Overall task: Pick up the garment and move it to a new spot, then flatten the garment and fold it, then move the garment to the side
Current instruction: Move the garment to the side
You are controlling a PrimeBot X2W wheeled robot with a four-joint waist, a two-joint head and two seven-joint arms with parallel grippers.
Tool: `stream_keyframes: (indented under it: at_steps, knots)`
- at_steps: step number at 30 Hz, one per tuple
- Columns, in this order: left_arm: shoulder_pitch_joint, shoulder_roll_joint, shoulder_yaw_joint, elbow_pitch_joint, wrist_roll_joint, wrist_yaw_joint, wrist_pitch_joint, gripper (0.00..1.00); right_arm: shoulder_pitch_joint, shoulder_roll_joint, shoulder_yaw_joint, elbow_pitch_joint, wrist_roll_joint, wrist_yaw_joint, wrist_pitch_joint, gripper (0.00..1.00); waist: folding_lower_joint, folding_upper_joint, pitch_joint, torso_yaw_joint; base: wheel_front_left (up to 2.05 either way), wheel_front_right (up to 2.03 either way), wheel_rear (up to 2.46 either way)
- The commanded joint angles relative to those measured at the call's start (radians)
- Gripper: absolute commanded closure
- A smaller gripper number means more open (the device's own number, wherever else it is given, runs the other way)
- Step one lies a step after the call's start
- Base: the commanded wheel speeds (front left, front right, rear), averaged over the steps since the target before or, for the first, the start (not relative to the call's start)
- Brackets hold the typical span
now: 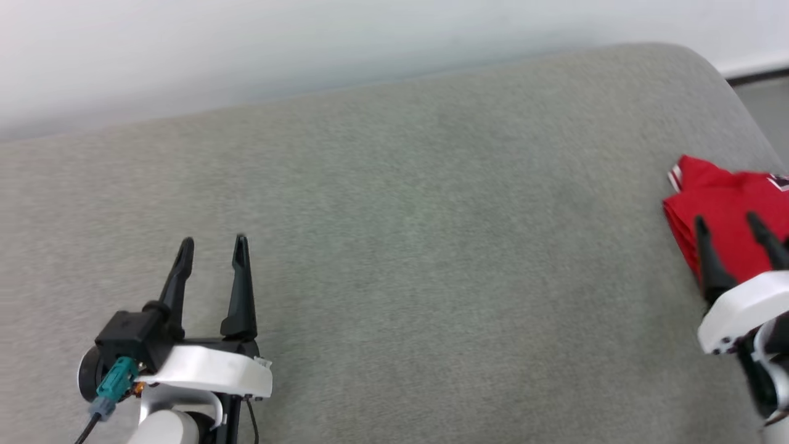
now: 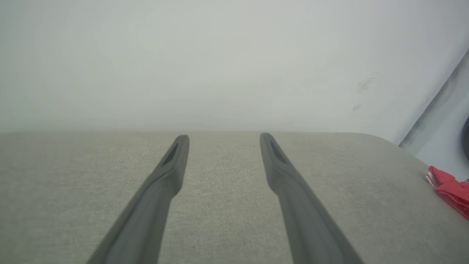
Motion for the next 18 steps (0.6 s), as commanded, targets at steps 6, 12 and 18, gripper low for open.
stream_keyframes:
  at_steps: [6, 12, 18]
  knots:
    - [0.049, -0.003, 0.003, 0.047, -0.011, 0.001, -0.013, 0.00, 0.105, 0.071, 0.054, -0.114, 0.009, -0.001, -0.041, 0.00, 0.0001, 0.0000, -0.101, 0.131, 0.00, 0.00, 0.00]
    - [0.077, 0.004, 0.000, 0.084, -0.021, -0.014, -0.017, 0.00, 0.179, 0.114, 0.059, -0.194, -0.008, -0.001, -0.061, 0.00, 0.0001, 0.0000, -0.153, 0.173, 0.00, 0.00, 0.00]
    - [0.121, -0.002, -0.011, 0.119, -0.022, -0.027, -0.023, 0.00, 0.279, 0.149, 0.062, -0.278, -0.023, -0.001, -0.053, 0.00, 0.0001, 0.0000, -0.207, 0.177, 0.00, 0.00, 0.00]
